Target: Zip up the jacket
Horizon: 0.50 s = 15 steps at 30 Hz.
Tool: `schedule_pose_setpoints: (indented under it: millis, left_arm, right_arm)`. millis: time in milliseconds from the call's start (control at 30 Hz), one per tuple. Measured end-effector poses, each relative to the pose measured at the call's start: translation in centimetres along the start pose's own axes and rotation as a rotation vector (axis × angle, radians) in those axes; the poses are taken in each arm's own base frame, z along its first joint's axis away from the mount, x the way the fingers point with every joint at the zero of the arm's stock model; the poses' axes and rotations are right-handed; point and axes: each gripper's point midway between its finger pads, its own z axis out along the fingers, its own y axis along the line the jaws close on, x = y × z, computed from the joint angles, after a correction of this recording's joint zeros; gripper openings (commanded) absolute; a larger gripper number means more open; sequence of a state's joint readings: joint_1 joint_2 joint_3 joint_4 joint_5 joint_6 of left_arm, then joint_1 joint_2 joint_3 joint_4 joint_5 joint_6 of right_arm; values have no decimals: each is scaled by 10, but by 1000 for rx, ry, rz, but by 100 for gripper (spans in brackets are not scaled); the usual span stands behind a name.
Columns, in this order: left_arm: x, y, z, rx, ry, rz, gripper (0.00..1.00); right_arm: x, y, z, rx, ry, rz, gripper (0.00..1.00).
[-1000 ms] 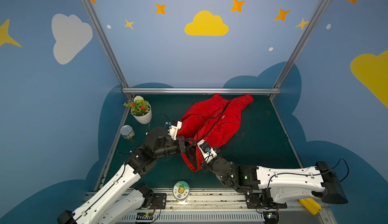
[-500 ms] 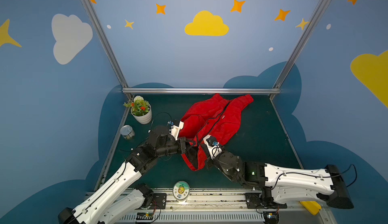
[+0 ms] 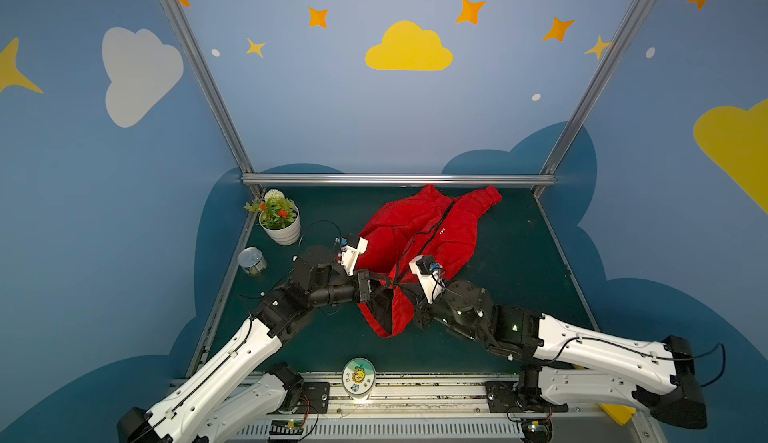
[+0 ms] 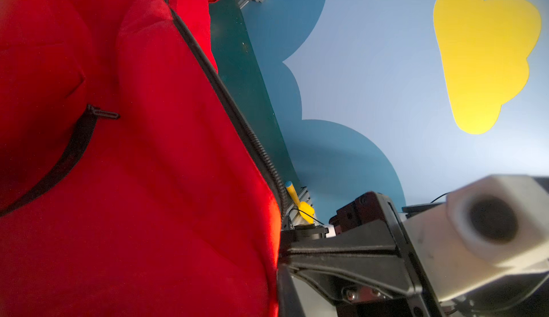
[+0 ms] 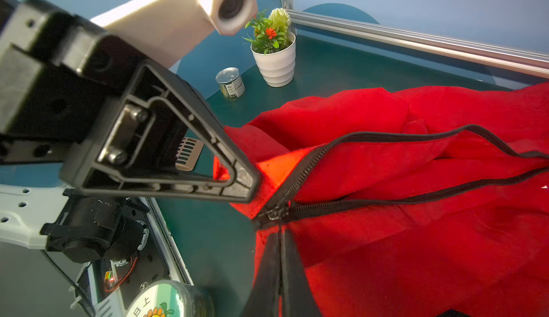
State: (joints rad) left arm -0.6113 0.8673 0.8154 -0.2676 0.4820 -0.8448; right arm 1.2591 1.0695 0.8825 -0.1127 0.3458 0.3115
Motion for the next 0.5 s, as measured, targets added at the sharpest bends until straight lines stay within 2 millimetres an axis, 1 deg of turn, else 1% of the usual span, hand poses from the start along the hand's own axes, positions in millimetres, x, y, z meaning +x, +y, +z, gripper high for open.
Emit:
schedule_pose_setpoints:
  millis: [100,200,300,367,500]
  left_arm:
    - [2,1,-1,15,-8,-25,42]
    - [3,1,0,26,-9,-43,47]
    - [3,0,0,33,-8,-50,48]
    - [3,0,1,35,-9,-56,43]
    - [0,0,3,46,-22,-65,40]
  right_arm:
    - [3,-1,4,4,12,-2,0]
    - [5,0,5,0,16,2,0]
    - [5,1,5,-6,17,5,0]
    - [5,2,5,-10,16,7,0]
    - [4,3,5,-18,17,14,0]
